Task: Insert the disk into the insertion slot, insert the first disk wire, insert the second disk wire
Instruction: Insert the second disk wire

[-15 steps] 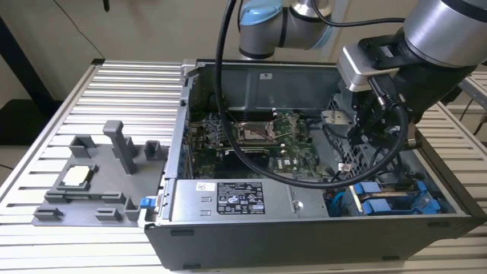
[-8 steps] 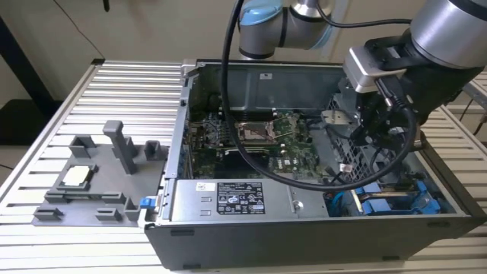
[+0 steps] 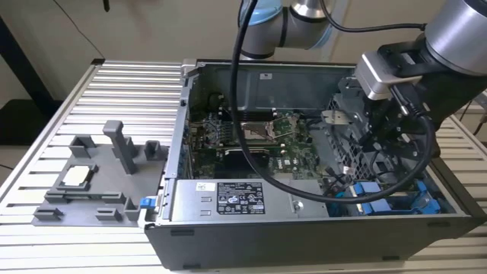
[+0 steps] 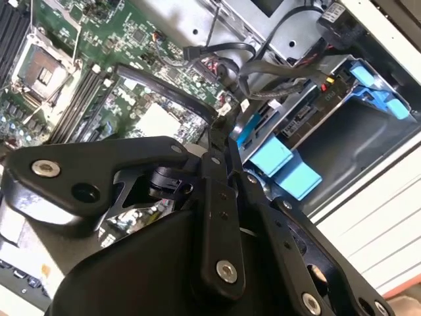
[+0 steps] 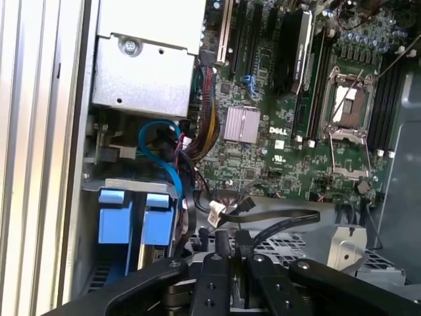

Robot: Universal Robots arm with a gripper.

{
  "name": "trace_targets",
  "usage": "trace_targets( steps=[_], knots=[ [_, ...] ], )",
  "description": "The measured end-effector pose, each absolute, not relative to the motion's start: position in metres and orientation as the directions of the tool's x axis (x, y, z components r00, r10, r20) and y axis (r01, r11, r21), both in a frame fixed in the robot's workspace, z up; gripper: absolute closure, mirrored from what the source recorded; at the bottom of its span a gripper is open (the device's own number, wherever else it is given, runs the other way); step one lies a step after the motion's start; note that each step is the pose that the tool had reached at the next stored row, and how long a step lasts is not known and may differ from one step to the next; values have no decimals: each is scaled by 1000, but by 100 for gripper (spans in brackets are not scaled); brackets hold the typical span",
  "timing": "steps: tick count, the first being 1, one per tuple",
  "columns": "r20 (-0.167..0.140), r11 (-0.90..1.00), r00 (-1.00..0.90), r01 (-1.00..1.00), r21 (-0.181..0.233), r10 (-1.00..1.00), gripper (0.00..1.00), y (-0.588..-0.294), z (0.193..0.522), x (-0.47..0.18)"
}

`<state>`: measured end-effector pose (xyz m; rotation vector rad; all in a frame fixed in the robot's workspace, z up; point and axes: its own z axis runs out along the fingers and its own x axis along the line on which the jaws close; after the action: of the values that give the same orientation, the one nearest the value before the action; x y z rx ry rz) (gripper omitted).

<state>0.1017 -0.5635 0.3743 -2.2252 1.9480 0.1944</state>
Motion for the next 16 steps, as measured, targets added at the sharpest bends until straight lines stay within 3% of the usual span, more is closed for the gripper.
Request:
trace_targets(
  steps=[11, 16],
  knots=[
    [-190, -128, 134, -991, -44, -973, 84, -575, 373, 108],
    [-163, -127, 132, -991, -40, -978, 84, -576, 373, 110]
  ],
)
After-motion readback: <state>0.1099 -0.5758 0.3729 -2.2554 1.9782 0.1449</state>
